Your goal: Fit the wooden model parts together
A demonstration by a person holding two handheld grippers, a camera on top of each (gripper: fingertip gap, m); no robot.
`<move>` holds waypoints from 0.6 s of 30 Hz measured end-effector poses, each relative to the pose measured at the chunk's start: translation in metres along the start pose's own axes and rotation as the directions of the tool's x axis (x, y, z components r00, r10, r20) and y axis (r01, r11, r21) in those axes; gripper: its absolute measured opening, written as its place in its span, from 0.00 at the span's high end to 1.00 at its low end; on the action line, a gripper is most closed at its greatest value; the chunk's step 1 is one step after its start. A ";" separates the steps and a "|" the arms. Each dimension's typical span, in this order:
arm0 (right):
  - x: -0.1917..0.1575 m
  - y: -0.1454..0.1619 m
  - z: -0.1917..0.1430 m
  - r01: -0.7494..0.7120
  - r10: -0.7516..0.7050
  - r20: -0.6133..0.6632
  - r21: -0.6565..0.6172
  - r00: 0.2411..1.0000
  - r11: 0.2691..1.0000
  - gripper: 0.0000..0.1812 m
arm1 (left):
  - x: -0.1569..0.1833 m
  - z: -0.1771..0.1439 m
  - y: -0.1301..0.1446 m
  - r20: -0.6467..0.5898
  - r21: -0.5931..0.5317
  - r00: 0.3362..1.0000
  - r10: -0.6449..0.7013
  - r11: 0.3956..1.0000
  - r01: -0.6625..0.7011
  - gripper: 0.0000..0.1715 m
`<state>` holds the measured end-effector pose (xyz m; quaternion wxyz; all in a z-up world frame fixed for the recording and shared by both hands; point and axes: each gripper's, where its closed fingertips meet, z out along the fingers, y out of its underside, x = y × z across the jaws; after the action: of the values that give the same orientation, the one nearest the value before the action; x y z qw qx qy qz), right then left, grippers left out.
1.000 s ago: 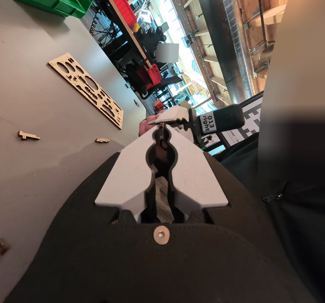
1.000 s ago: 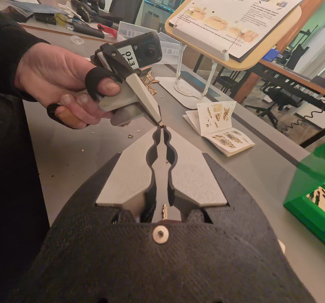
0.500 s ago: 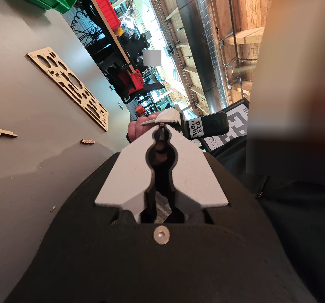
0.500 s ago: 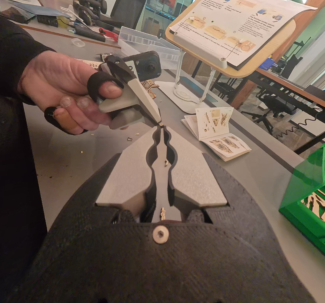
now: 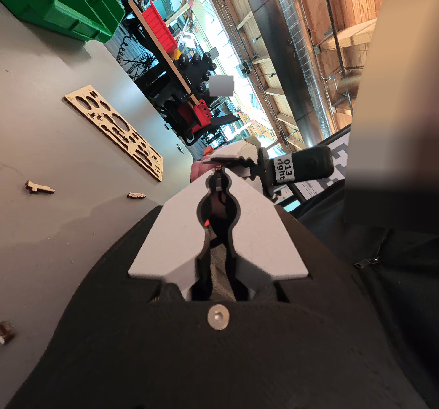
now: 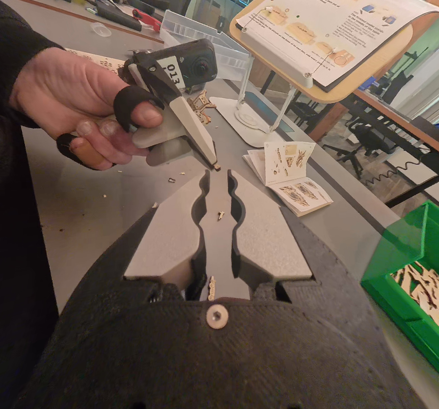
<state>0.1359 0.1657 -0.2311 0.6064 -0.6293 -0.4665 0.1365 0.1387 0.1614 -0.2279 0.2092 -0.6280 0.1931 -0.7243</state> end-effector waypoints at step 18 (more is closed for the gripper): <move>-0.008 -0.013 -0.006 -0.657 0.578 0.438 0.041 0.688 0.752 1.00 | 0.014 0.002 0.003 0.003 -0.073 0.957 0.290 0.954 -0.289 1.00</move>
<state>0.1313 0.1538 -0.2214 0.4743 -0.6456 -0.3237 0.5034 0.1393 0.1516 -0.2175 0.2917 -0.6050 0.3075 -0.6740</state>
